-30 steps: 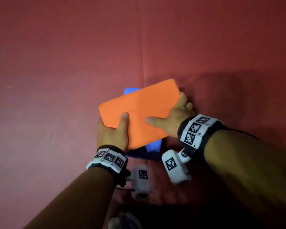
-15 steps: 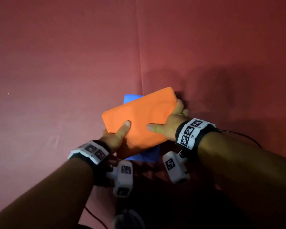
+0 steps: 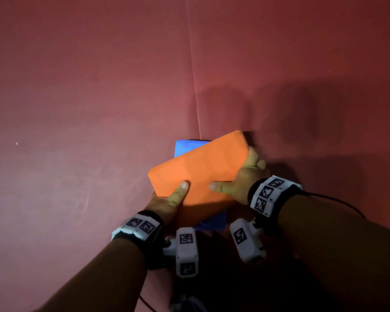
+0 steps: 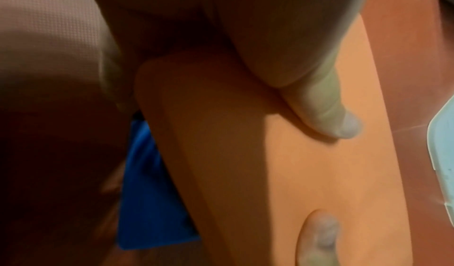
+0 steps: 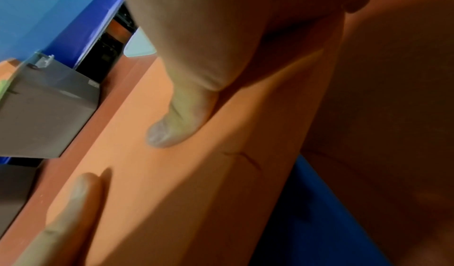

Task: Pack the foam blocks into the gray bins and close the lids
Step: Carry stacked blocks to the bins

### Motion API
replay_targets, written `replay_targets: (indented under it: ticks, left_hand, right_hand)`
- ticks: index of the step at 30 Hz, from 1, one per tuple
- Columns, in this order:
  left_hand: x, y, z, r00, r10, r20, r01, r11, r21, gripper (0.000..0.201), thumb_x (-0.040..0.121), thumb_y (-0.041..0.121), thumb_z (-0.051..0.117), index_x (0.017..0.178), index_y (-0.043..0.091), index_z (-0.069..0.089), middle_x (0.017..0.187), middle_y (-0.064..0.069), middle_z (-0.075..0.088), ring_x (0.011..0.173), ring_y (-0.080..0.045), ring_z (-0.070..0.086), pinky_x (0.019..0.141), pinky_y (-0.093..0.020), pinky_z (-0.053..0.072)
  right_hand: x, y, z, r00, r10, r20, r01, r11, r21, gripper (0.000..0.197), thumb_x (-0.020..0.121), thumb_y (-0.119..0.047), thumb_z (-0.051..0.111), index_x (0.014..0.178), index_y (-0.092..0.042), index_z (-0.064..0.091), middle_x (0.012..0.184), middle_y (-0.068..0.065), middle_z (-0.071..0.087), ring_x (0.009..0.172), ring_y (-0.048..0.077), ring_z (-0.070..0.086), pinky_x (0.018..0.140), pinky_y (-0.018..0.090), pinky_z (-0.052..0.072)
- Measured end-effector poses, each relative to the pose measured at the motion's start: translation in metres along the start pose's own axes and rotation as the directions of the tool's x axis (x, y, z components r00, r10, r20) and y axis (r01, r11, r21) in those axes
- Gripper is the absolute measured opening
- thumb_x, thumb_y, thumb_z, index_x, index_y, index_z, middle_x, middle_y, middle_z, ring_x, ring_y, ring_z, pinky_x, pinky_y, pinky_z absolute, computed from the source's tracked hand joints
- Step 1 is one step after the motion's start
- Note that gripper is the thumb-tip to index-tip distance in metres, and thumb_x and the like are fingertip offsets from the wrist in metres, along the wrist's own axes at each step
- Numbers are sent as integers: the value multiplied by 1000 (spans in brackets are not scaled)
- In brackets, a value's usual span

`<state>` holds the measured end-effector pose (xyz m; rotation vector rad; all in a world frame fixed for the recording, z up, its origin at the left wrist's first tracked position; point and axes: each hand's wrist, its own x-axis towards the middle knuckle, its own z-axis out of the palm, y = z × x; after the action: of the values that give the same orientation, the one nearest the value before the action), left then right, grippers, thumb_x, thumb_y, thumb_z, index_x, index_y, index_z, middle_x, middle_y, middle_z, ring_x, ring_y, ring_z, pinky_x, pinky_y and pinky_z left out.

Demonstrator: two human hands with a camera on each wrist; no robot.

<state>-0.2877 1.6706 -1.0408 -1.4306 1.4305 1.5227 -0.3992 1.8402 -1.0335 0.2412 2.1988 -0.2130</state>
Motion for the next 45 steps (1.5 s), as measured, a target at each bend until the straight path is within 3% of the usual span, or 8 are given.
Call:
replay_targets:
  ticks: [4, 8, 14, 20, 28, 31, 39, 45]
  left_hand:
    - [10, -7, 2, 1000, -30, -9, 29, 998, -50, 114, 30, 86, 72, 125, 26, 53, 113, -3, 66, 91, -26, 67, 77, -39, 56]
    - [1, -1, 5, 996, -49, -70, 52, 998, 37, 63, 76, 65, 62, 122, 23, 51, 103, -4, 60, 80, -24, 60, 72, -32, 46]
    - [3, -9, 5, 997, -61, -54, 62, 998, 16, 85, 53, 85, 63, 100, 14, 65, 86, -14, 75, 75, -36, 71, 75, -46, 58]
    - [-9, -27, 25, 976, 22, -217, -68, 976, -208, 71, 73, 75, 59, 101, 10, 62, 90, -15, 70, 75, -31, 68, 70, -38, 56]
    - [-29, -122, 39, 960, -120, -254, -18, 875, -484, 104, 28, 87, 69, 98, 11, 59, 103, -13, 69, 85, -37, 70, 86, -59, 51]
    - [-34, -123, 59, 972, -62, -226, -52, 882, -467, 95, 33, 87, 67, 96, 16, 57, 112, -11, 65, 94, -33, 67, 91, -57, 49]
    - [-17, -113, 96, 931, -110, -349, -140, 775, -616, 62, 74, 65, 66, 94, 7, 55, 88, -22, 66, 77, -40, 67, 80, -61, 54]
    - [-19, -101, 117, 953, -63, -295, -149, 752, -643, 49, 83, 60, 60, 89, 11, 53, 79, -16, 63, 65, -29, 60, 58, -36, 48]
  right_hand:
    - [3, -1, -3, 1000, 6, 27, -6, 1000, 13, 144, 45, -73, 80, 150, -29, -9, 145, 11, 25, 133, 34, 34, 108, 45, 31]
    - [2, -3, -8, 996, 17, 88, -14, 999, -33, 149, 43, -76, 79, 148, -27, -15, 147, 12, 19, 135, 35, 32, 109, 46, 29]
    - [6, -2, -1, 998, -25, 63, 25, 1000, 12, 150, 40, -74, 82, 147, -28, -13, 142, 12, 18, 133, 34, 33, 112, 51, 28]
    - [-9, 5, 2, 986, -151, -73, 157, 985, 78, 139, 47, -68, 84, 148, -19, 1, 142, 14, 27, 130, 35, 37, 110, 49, 31]
    - [2, -3, -24, 764, -642, -61, 637, 766, -88, 80, 65, -66, 70, 133, -29, 52, 133, 2, 54, 122, 26, 52, 105, 39, 42]
    - [17, -4, -28, 802, -592, 79, 588, 762, -272, 93, 62, -74, 63, 141, -29, 45, 152, 7, 35, 138, 29, 36, 113, 40, 31]
    - [36, 26, -32, 783, -619, 50, 617, 785, 51, 73, 76, -72, 55, 122, -16, 50, 114, 4, 60, 102, 26, 58, 89, 37, 47]
    - [47, 68, -44, 846, -530, 54, 516, 840, 167, 89, 69, -81, 52, 128, -14, 47, 119, 5, 59, 105, 28, 58, 87, 39, 45]
